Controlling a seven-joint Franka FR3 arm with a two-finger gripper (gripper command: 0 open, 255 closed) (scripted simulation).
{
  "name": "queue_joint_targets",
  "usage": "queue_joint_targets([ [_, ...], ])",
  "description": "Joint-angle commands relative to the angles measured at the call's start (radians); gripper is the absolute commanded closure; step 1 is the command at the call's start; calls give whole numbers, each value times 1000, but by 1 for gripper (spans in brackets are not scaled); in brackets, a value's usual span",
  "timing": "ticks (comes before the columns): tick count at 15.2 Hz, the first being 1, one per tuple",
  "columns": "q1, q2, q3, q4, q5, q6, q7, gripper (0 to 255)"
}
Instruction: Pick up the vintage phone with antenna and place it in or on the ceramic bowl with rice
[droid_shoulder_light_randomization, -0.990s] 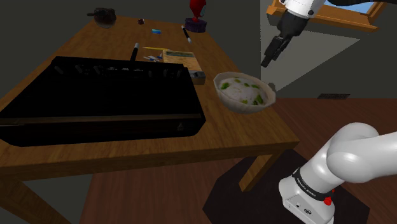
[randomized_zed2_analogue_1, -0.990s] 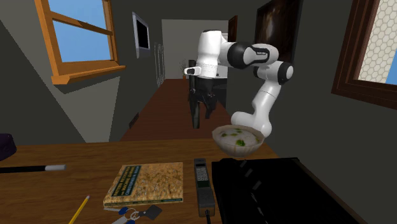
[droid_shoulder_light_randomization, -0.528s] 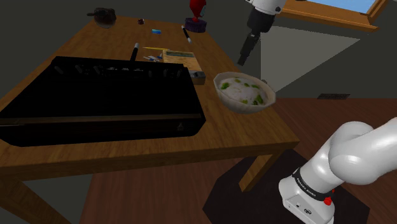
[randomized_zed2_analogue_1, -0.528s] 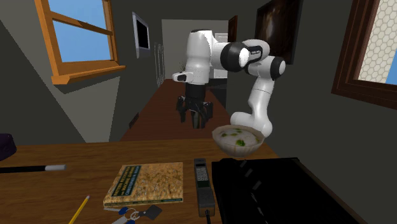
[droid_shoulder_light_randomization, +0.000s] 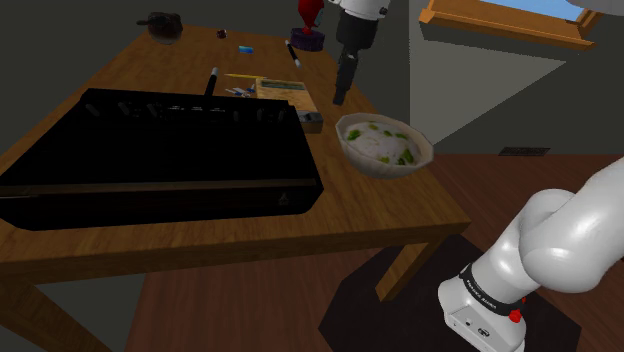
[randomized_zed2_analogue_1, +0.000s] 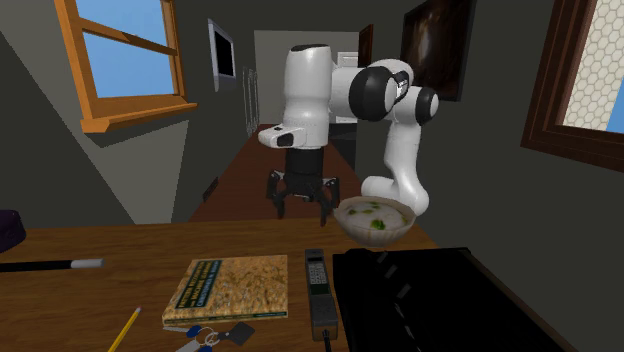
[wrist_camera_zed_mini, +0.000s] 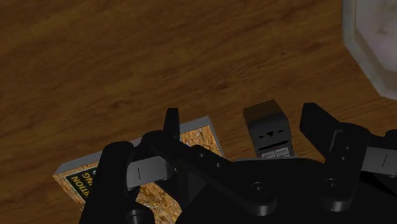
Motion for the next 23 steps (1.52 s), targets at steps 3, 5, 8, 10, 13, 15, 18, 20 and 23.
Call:
queue_joint_targets([
  [3,38,130,37,130,-11,-24,-80,0],
  [5,59,190,58,193,-19,-39,-114,0],
  [8,89,269,87,278,-34,-62,-158,0],
  [10,88,265,86,246,-33,-34,-158,0],
  [13,88,262,85,201,-32,8,-158,0],
  [15,88,261,84,173,-32,35,-158,0],
  [18,88,261,84,165,-32,43,-158,0],
  [20,88,261,84,165,-32,43,-158,0],
  [23,88,261,83,165,-32,43,-158,0],
])
